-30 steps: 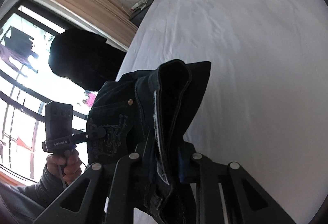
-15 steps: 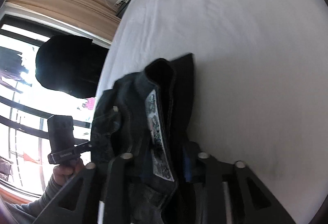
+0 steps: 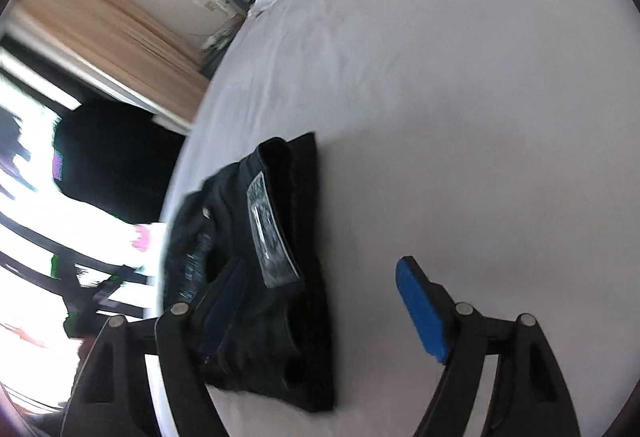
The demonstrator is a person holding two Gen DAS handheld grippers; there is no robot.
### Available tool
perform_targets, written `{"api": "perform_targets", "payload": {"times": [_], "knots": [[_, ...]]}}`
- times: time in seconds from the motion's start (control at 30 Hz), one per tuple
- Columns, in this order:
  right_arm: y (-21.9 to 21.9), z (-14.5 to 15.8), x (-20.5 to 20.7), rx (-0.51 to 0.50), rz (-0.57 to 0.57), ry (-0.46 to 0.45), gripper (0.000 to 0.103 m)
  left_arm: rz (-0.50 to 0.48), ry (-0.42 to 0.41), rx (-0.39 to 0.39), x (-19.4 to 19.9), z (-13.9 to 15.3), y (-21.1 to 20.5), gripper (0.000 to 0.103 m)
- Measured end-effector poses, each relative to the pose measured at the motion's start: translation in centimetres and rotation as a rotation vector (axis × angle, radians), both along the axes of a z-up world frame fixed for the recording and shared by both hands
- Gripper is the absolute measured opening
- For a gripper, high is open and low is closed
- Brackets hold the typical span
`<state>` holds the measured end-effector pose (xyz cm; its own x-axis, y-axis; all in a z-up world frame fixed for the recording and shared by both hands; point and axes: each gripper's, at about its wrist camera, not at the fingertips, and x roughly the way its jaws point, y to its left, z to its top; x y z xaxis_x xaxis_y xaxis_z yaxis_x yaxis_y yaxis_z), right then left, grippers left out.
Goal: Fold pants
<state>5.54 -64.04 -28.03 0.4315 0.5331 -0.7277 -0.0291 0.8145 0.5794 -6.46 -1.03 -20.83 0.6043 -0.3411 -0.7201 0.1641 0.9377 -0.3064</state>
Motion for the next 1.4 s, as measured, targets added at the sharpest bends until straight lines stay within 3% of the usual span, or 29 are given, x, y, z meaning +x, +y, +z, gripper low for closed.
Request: {"api": "perform_targets", "payload": {"times": [0.13,0.17,0.2,0.27,0.33,0.43,0.53,0.63,0.73,0.93,1.03,1.17,1.4], "knots": [[1.3,6.6,-5.6,-0.217,-0.09,-0.217,0.094,0.109,-0.31,0.31,-7.0,6.8,-1.9,0.103],[1.5,8.2,-6.8,-0.249,-0.12,-0.274,0.099,0.124,-0.356,0.342,-8.1,8.1,-3.1,0.103],[1.2,9.5,-8.2,-0.269,-0.148,-0.328,0.101,0.139,-0.441,0.354,-10.6,10.0,-3.4,0.103],[1.5,13.4,-11.5,-0.312,-0.23,-0.489,0.103,0.162,-0.537,0.35,-14.1,12.6,-3.7,0.103],[2.6,16.6,-13.6,-0.361,-0.262,-0.598,0.103,0.212,-0.639,0.398,-18.1,15.5,-4.7,0.103],[3.8,21.0,-17.2,-0.441,-0.276,-0.733,0.103,0.189,-0.697,0.368,-21.5,18.6,-5.3,0.103],[4.7,24.6,-19.8,-0.471,-0.265,-0.8,0.103,0.176,-0.604,0.345,-22.7,20.7,-6.0,0.103],[4.4,27.5,-22.4,-0.446,-0.311,-0.807,0.103,0.191,-0.536,0.318,-23.2,22.1,-5.7,0.103],[5.2,28.6,-24.4,-0.461,-0.338,-0.784,0.103,0.188,-0.47,0.282,-23.1,22.2,-6.0,0.103],[8.5,26.6,-24.8,-0.634,-0.314,-0.643,0.103,0.136,-0.255,0.294,-22.1,17.9,-7.9,0.103],[8.9,24.6,-23.9,-0.631,-0.286,-0.552,0.103,0.11,-0.173,0.287,-21.7,15.0,-8.8,0.103],[9.1,22.4,-22.8,-0.61,-0.276,-0.436,0.103,0.101,-0.134,0.299,-20.9,11.9,-9.9,0.103],[10.9,20.2,-22.4,-0.608,-0.242,-0.376,0.103,0.106,-0.095,0.289,-18.5,8.2,-9.4,0.103]]}}
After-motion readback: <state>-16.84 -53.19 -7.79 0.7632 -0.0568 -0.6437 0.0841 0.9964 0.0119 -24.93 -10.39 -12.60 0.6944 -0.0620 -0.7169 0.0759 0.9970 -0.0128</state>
